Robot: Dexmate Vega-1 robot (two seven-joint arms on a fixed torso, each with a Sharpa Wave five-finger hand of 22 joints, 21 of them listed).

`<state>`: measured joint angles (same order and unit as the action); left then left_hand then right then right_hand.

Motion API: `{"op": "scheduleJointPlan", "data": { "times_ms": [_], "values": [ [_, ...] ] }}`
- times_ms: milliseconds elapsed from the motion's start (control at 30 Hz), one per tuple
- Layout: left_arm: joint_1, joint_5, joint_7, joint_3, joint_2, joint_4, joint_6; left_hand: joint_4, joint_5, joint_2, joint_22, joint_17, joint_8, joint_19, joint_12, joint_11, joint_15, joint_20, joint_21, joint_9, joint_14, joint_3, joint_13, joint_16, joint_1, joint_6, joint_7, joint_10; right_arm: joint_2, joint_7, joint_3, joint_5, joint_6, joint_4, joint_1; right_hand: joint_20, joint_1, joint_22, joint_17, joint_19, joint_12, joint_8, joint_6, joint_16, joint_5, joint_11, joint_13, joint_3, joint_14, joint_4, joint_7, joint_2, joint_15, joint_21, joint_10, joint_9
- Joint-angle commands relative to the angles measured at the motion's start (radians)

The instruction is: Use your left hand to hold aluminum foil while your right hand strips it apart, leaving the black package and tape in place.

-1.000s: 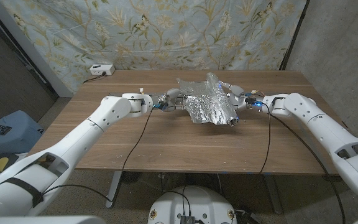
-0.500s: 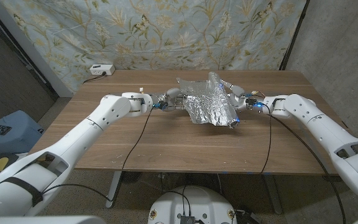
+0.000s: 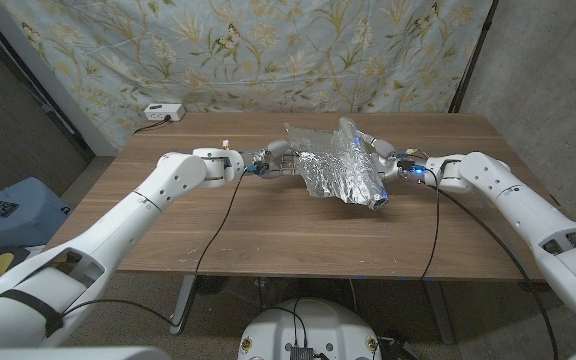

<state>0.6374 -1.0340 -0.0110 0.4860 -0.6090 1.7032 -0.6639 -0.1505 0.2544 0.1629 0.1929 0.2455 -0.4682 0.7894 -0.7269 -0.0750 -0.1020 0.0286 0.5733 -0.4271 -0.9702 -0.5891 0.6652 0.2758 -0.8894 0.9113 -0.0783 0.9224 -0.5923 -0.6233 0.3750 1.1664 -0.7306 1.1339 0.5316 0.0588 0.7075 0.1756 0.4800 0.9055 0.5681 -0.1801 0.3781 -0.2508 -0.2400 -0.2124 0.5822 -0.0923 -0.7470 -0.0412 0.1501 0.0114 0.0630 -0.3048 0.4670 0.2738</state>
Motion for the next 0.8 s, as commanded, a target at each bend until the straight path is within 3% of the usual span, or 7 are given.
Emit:
{"op": "scheduleJointPlan", "data": {
  "times_ms": [33,367,633,800],
  "values": [
    [0.029,-0.048,-0.028,-0.029,-0.018,0.041,-0.004,0.002,-0.001,0.005,0.003,0.005,-0.003,-0.004,0.000,-0.012,0.001,-0.001,0.006,0.000,-0.004,-0.007,0.002,-0.006,-0.001,0.003,-0.005,0.015,-0.002,-0.003,-0.017,0.020,-0.023,-0.009,0.009,-0.005,0.003,0.004,0.006,0.020,-0.003,-0.009,-0.006,0.002,-0.009,-0.003,0.003,0.000,-0.007,-0.004,0.061,0.014,-0.001,-0.003,-0.001,-0.001],
    [0.043,-0.077,-0.047,-0.043,-0.037,0.075,-0.003,0.002,-0.002,0.005,0.003,0.006,-0.002,-0.005,0.000,-0.011,0.002,0.000,0.009,0.001,-0.003,-0.008,0.003,-0.007,-0.001,0.005,-0.006,0.016,0.010,-0.010,-0.032,0.037,-0.018,-0.032,0.018,-0.040,0.030,0.004,0.011,0.050,0.001,-0.016,-0.007,-0.005,-0.024,-0.002,0.007,-0.011,-0.027,-0.016,0.062,0.037,-0.011,-0.006,0.017,-0.007],
    [0.037,-0.093,-0.052,-0.047,-0.053,0.084,-0.012,0.002,-0.003,0.005,0.003,0.007,-0.001,-0.006,0.002,-0.010,0.004,0.001,0.012,0.000,-0.002,-0.008,0.003,-0.007,-0.001,0.003,-0.005,0.014,0.029,-0.019,-0.053,0.055,0.004,-0.055,0.032,-0.066,0.080,0.006,0.019,0.068,0.014,-0.032,0.027,-0.015,-0.030,0.025,0.012,-0.030,-0.060,-0.043,0.062,0.063,-0.055,-0.004,0.050,-0.010],
    [0.028,-0.093,-0.052,-0.044,-0.058,0.082,-0.014,0.002,-0.004,0.004,0.003,0.007,-0.001,-0.006,0.002,-0.008,0.003,0.000,0.014,-0.001,-0.003,-0.008,0.004,-0.007,0.000,0.004,-0.006,0.013,0.037,-0.026,-0.062,0.059,0.016,-0.065,0.036,-0.073,0.097,0.006,0.023,0.074,0.017,-0.036,0.038,-0.017,-0.029,0.032,0.013,-0.038,-0.065,-0.052,0.062,0.074,-0.061,-0.003,0.057,-0.010]
  ]
}}
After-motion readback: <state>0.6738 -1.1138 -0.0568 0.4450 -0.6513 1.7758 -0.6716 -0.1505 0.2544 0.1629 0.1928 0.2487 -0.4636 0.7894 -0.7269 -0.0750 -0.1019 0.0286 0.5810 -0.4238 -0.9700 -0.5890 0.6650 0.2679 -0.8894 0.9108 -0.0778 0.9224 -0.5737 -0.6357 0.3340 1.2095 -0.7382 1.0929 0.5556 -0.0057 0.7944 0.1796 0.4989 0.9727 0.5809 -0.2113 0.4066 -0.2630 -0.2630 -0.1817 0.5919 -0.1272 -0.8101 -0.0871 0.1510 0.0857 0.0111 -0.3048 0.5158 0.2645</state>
